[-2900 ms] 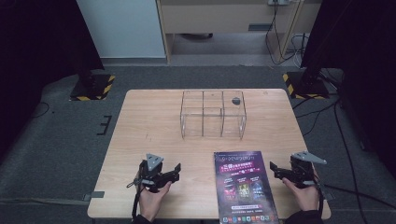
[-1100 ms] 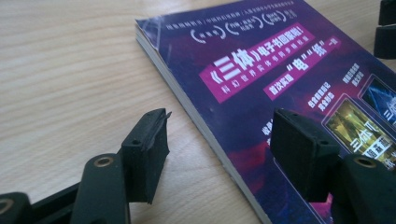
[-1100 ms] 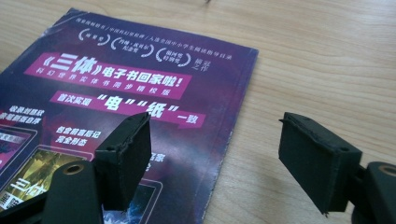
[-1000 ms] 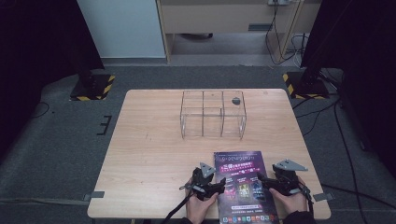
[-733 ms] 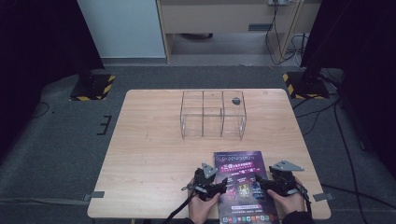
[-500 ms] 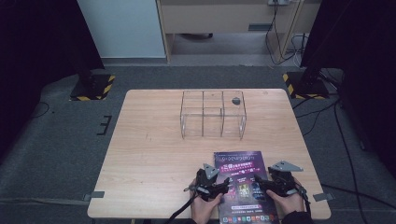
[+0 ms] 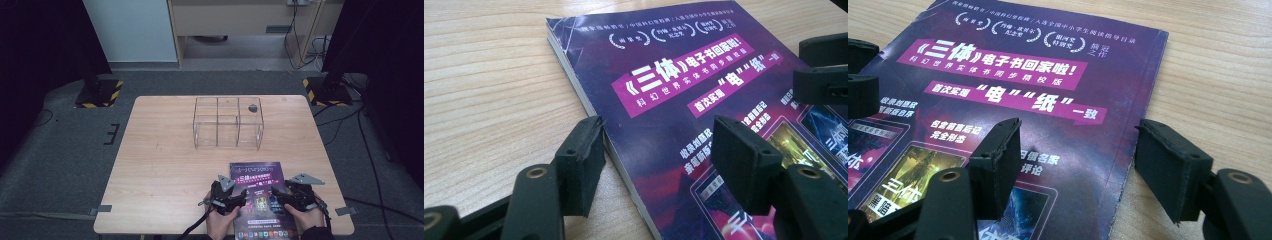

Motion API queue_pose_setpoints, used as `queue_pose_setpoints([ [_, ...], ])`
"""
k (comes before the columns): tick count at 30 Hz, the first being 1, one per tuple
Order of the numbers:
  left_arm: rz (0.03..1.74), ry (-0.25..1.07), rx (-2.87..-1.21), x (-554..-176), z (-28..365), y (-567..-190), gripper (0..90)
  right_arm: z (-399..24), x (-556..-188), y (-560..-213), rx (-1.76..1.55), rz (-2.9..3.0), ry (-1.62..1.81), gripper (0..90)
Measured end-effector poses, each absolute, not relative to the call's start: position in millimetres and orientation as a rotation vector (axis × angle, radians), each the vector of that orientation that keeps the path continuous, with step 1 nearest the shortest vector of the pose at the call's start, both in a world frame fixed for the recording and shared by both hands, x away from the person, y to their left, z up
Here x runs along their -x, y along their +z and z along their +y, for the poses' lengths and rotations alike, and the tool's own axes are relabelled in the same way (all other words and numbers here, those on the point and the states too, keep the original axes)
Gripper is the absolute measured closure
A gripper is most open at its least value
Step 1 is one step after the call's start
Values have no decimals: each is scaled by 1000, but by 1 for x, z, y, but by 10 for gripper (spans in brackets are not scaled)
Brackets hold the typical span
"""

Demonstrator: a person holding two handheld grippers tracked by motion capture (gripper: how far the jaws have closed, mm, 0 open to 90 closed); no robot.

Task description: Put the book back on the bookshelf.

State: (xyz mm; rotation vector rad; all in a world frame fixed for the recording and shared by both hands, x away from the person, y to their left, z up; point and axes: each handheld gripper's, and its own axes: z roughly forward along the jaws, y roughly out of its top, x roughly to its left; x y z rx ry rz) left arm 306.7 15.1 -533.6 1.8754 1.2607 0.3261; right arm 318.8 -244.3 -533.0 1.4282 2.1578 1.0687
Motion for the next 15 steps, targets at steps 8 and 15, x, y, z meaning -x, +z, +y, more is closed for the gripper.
queue_pose_setpoints([
  [8, 1280, 323, -1816, -305, 19, -533, 447, -245, -318, -534, -1424, 2146, 1086, 351],
  [15, 1219, 256, -1717, -301, 24, -523, 487, -245, -318, -536, -1422, 2134, 1096, 350],
])
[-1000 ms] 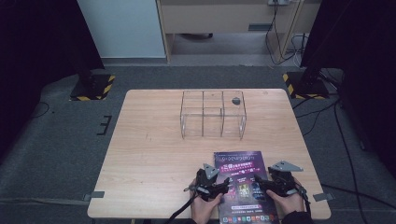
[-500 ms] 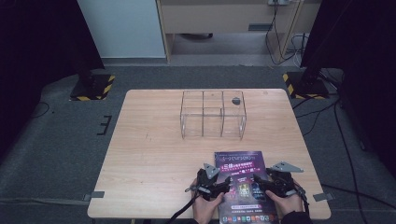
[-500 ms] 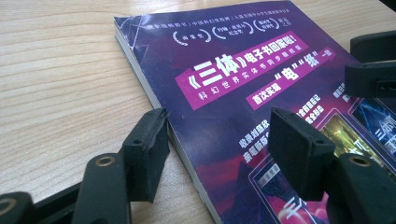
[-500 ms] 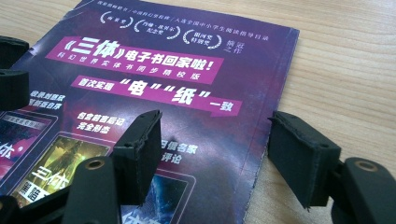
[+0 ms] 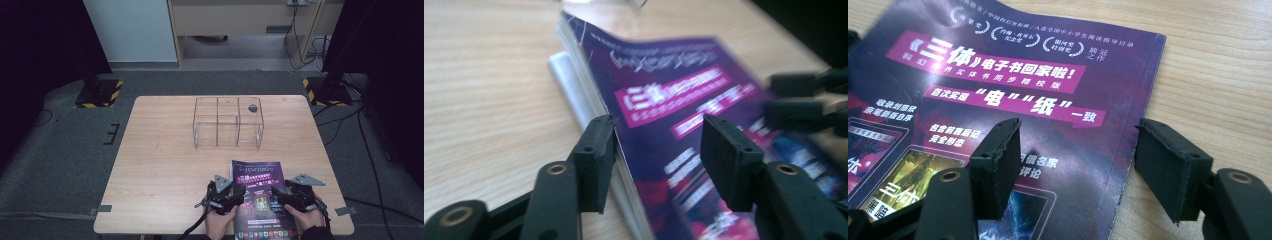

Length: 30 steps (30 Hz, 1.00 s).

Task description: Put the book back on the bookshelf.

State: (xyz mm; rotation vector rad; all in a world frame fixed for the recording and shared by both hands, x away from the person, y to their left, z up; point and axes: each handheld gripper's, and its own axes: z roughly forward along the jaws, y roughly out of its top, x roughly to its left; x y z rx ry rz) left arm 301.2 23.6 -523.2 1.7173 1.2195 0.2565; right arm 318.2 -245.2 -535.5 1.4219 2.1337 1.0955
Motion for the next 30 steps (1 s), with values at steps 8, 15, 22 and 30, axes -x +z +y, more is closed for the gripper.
queue_pose_setpoints([
  [8, 1160, 229, -1749, -298, 14, -526, 451, -246, -318, -536, -1419, 2132, 1113, 349],
  [15, 1160, 200, -1790, -308, 15, -531, 393, -246, -318, -536, -1415, 2135, 1112, 349],
  [22, 1146, 185, -1793, -311, 15, -531, 394, -247, -318, -536, -1418, 2135, 1113, 348],
  [30, 1117, 161, -1774, -308, 16, -527, 460, -247, -319, -536, -1414, 2135, 1106, 345],
])
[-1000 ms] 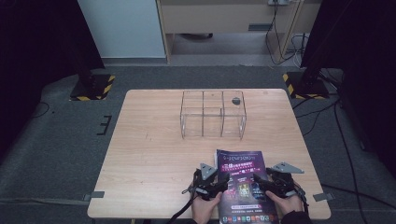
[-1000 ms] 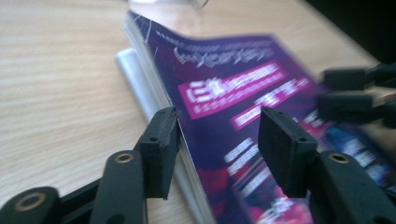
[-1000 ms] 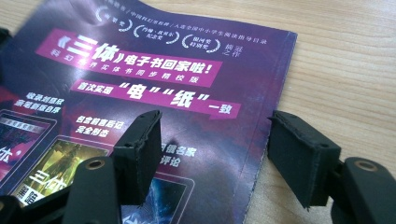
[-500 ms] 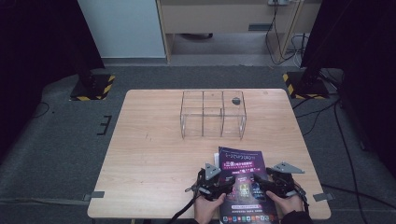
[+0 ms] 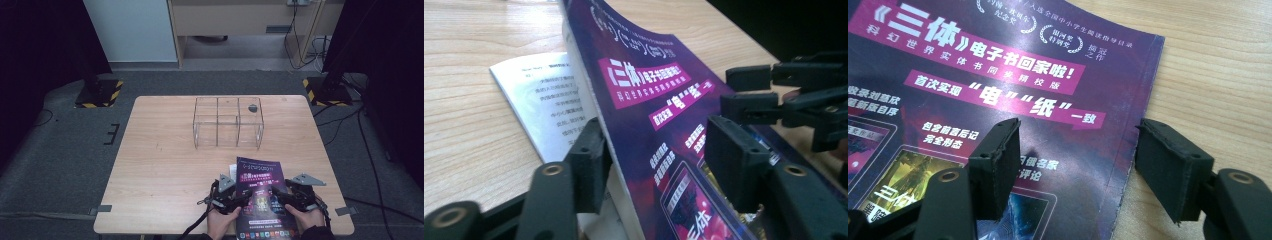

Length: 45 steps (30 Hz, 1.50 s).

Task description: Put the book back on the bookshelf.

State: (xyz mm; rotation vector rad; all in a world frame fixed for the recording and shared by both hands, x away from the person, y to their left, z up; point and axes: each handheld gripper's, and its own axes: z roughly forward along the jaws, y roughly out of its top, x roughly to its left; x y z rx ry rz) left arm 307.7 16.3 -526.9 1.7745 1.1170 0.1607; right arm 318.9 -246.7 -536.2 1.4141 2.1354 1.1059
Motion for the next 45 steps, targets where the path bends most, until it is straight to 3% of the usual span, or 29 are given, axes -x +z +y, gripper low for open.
queue_pose_setpoints([
  [5, 1071, 107, -1754, -309, 11, -522, 529, -247, -319, -536, -1416, 2135, 1108, 345],
  [10, 1081, 187, -1823, -309, 6, -522, 547, -248, -319, -536, -1414, 2137, 1118, 339],
  [15, 1138, 190, -1815, -312, 9, -521, 722, -247, -319, -536, -1417, 2137, 1115, 331],
  [25, 1104, 195, -1769, -308, 10, -517, 833, -247, -320, -536, -1443, 2134, 1142, 266],
  [45, 1022, 231, -1663, -303, 23, -492, 862, -255, -318, -528, -1467, 2140, 1265, 228],
])
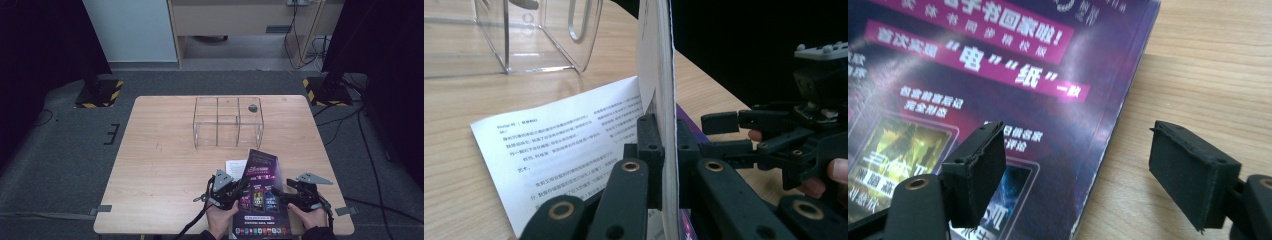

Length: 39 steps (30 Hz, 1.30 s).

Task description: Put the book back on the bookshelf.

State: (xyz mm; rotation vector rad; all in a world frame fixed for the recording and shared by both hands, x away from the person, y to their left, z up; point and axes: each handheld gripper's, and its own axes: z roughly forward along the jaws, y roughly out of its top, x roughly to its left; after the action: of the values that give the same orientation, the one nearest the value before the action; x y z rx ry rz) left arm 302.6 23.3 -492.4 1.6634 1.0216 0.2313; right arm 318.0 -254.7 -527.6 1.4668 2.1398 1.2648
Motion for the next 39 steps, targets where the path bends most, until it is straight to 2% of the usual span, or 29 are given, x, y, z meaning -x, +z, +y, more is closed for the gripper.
queue_pose_setpoints([
  [19, 993, 248, -1644, -303, 27, -486, 862, -246, -322, -534, -1470, 2244, 1390, 228],
  [28, 991, 257, -1638, -302, 27, -485, 862, -244, -324, -536, -1510, 2290, 1436, 289],
  [29, 993, 261, -1638, -302, 27, -486, 862, -244, -324, -534, -1537, 2291, 1405, 369],
  [39, 1006, 280, -1620, -303, 34, -485, 862, -251, -320, -520, -1598, 2247, 1458, 617],
])
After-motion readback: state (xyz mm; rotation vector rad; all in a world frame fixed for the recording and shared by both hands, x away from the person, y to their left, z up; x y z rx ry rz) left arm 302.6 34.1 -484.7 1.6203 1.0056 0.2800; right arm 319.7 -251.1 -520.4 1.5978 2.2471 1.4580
